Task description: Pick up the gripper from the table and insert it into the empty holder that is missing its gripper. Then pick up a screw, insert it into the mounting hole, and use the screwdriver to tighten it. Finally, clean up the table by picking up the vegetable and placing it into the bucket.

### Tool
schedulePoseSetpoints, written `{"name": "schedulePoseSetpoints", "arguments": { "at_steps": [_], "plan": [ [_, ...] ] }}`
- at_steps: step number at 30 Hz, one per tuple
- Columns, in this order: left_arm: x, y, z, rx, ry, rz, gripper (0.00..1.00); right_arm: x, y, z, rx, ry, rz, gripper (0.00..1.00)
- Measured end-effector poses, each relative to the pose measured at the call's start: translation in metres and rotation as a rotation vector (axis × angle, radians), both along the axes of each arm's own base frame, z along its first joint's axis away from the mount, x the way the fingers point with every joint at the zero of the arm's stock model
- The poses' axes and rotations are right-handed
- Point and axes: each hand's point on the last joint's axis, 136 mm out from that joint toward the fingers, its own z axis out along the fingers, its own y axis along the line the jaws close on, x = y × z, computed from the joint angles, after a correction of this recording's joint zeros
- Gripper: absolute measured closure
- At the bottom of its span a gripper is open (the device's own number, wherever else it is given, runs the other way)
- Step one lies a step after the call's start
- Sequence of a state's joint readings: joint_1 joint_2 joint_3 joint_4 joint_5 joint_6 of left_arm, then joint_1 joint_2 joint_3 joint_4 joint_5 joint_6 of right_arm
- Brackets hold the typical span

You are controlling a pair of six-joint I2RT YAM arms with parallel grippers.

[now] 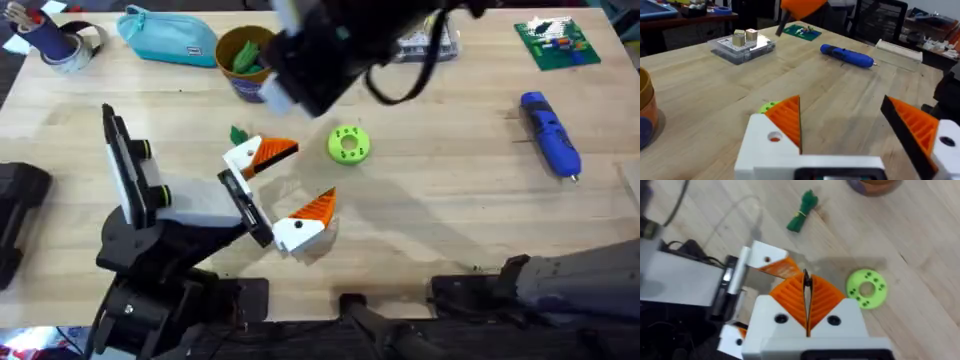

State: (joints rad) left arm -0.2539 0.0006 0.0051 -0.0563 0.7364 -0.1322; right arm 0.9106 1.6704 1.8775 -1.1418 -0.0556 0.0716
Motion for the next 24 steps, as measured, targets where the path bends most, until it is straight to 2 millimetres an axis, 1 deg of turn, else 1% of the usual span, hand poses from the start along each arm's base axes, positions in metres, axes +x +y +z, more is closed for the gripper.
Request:
{"name": "schedulePoseSetpoints", "arguments": {
  "at_steps": [2,5,8,11,18,24],
  "plan": [
    [0.000,0.000,0.000,0.000,0.000,0.000,0.009,-0.009,0.012,-0.001,0.008,0.009,0.030,0.995],
    [0.000,0.000,0.000,0.000,0.000,0.000,0.009,-0.020,0.025,-0.013,-0.011,0.039,0.061,0.995],
    [0.000,0.000,0.000,0.000,0.000,0.000,0.009,-0.025,0.033,-0.026,-0.037,0.066,0.074,0.995],
    [0.000,0.000,0.000,0.000,0.000,0.000,0.009,-0.026,0.037,-0.033,-0.051,0.078,0.075,0.995],
    [0.000,0.000,0.000,0.000,0.000,0.000,0.009,-0.026,0.037,-0.033,-0.044,0.093,0.048,0.995],
    [0.000,0.000,0.000,0.000,0.000,0.000,0.009,-0.030,0.040,-0.032,-0.025,0.122,0.046,0.995]
  ]
}}
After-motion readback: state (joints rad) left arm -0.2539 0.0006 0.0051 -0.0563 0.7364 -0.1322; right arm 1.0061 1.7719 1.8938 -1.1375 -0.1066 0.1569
